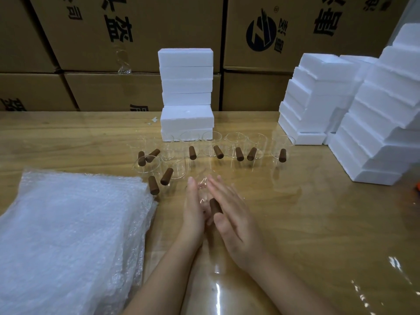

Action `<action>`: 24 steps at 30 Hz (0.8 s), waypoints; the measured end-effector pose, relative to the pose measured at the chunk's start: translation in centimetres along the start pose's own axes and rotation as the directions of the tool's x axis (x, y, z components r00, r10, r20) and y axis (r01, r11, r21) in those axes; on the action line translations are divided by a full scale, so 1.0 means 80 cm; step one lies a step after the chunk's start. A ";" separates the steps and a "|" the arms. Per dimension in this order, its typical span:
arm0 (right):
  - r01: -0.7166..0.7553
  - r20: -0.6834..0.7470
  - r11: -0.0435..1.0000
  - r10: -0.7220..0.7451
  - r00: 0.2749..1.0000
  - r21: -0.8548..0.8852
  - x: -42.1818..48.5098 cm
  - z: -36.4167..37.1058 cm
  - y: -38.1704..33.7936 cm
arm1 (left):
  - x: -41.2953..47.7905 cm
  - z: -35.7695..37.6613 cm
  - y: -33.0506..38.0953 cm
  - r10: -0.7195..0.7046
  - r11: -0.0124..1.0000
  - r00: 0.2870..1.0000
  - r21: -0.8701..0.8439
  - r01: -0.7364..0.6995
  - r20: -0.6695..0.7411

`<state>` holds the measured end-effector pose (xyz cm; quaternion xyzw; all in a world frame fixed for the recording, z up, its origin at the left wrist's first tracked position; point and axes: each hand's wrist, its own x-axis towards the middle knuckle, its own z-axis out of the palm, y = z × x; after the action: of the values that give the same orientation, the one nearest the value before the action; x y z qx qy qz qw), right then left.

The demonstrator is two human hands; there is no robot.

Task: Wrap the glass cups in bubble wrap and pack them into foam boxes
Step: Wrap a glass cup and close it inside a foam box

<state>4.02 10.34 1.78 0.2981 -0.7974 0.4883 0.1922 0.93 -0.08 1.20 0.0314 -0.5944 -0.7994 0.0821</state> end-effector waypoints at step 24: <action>-0.376 0.089 0.895 0.366 0.926 0.238 0.005 -0.010 0.017 | 0.000 0.002 -0.015 0.013 1.000 0.998 0.024 -0.015 0.058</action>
<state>2.84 11.38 1.49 0.1727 -0.7752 0.6064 0.0396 0.76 0.37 0.13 0.0050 -0.6064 -0.7920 0.0701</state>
